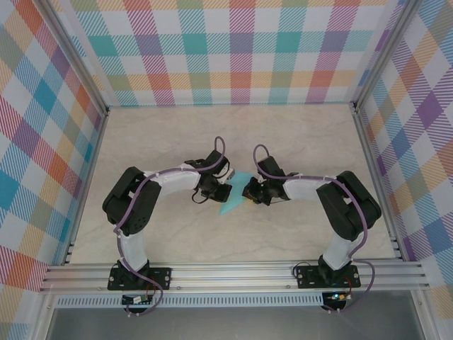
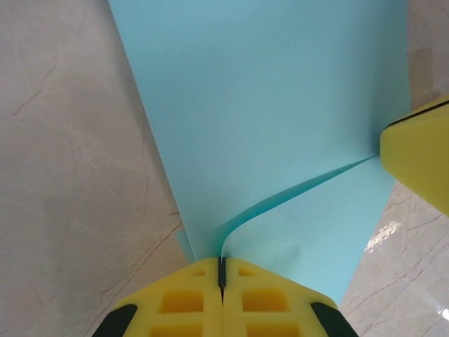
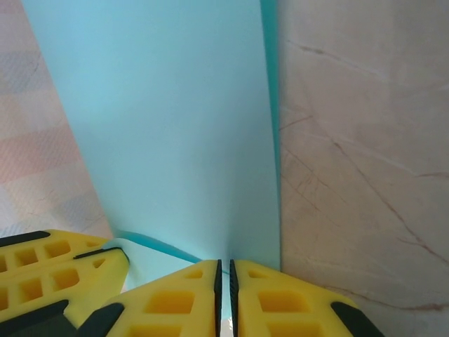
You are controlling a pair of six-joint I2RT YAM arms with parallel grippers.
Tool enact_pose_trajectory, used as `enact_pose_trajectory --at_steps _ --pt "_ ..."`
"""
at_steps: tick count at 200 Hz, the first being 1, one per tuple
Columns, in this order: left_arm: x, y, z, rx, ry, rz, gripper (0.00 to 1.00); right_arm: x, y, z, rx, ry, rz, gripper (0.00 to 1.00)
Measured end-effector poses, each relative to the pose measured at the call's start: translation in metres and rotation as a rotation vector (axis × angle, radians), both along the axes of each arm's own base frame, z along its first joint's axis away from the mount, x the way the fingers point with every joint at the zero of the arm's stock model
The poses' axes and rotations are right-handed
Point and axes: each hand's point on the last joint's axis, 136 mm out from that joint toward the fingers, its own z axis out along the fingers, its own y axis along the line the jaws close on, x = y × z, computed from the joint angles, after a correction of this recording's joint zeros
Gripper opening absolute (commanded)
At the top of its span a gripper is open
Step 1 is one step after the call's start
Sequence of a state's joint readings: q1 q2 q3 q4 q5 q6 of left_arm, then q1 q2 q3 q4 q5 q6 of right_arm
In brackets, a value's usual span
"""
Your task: Fold a paper plane with a square sheet of paper (pick it up from the middle)
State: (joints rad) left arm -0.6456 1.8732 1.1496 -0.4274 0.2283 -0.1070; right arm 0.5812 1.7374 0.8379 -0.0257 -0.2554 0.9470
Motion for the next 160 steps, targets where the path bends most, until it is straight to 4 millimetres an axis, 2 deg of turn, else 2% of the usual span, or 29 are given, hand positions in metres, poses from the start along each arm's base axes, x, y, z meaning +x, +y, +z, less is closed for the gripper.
enact_pose_trajectory --at_steps 22,53,70,105,147,160 --pt "0.0 0.0 0.0 -0.001 -0.001 0.001 0.0 0.001 0.003 0.013 0.022 -0.025 0.01 0.17" --pt "0.0 0.0 0.0 -0.001 -0.001 0.001 0.0 0.005 0.012 0.047 0.105 -0.087 0.02 0.16" --pt "0.0 0.0 0.0 -0.001 -0.001 0.001 0.0 0.006 0.02 0.053 0.153 -0.096 0.026 0.16" --pt "0.0 0.0 0.0 -0.001 -0.001 0.001 0.0 -0.002 0.034 0.034 0.178 -0.041 0.041 0.14" --pt "0.0 0.0 0.0 -0.001 -0.001 0.001 0.0 -0.008 0.031 -0.003 0.125 0.035 0.026 0.13" --pt "0.001 0.0 -0.001 -0.002 -0.003 0.001 0.0 -0.008 0.031 -0.003 0.125 0.033 0.026 0.13"
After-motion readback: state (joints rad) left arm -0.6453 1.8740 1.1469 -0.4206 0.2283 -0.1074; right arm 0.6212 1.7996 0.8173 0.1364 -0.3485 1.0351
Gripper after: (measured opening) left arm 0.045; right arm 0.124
